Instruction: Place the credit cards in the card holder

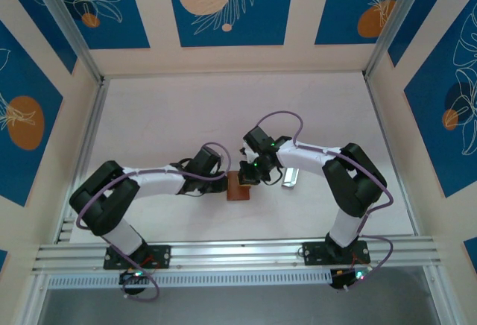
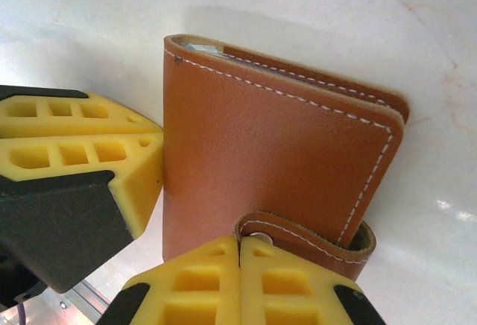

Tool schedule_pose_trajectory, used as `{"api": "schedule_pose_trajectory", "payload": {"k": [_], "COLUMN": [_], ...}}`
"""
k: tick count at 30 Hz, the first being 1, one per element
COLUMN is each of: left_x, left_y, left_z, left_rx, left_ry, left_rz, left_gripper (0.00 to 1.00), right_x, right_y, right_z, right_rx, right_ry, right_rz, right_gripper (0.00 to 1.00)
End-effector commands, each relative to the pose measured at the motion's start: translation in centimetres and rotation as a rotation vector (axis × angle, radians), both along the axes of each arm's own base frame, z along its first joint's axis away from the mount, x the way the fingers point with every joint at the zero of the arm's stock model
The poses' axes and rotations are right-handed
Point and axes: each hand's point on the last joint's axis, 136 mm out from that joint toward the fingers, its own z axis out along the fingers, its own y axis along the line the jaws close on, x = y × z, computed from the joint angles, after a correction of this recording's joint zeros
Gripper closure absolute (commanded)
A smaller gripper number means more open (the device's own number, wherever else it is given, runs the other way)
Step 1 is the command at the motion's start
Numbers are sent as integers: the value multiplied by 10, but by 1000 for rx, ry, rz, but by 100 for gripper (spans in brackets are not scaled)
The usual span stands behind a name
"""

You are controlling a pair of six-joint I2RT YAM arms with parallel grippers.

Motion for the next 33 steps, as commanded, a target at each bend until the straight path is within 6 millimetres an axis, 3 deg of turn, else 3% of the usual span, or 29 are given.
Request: {"api": "schedule_pose_trajectory", "payload": {"k": [1, 17, 20, 25, 29, 33], "left_x": [-5, -3, -2, 2, 10, 21], "left_y": [-28, -30, -31, -33, -31, -14], "left_z": [-9, -4, -3, 7, 25, 54], "left_rx": [-45, -48, -45, -41, -43, -6], "left_ry": [-11, -20, -22, -35, -71, -140], "left_rz": [-72, -76, -76, -86, -81, -51], "left_gripper": [86, 86, 86, 86, 81, 60], "right_x": [-13, -31, -31, -11, 10, 26], "right_y": [-1, -23, -23, -10, -8, -25], "right_z": [-7, -47, -46, 8, 52, 81], "right_rx": [-8, -222, -231, -153, -107, -121], "right_ry": [57, 67, 53, -104, -206, -319], "right_rz": [3, 5, 4, 21, 12, -52], "right_gripper": [100, 100, 100, 98, 69, 46]}}
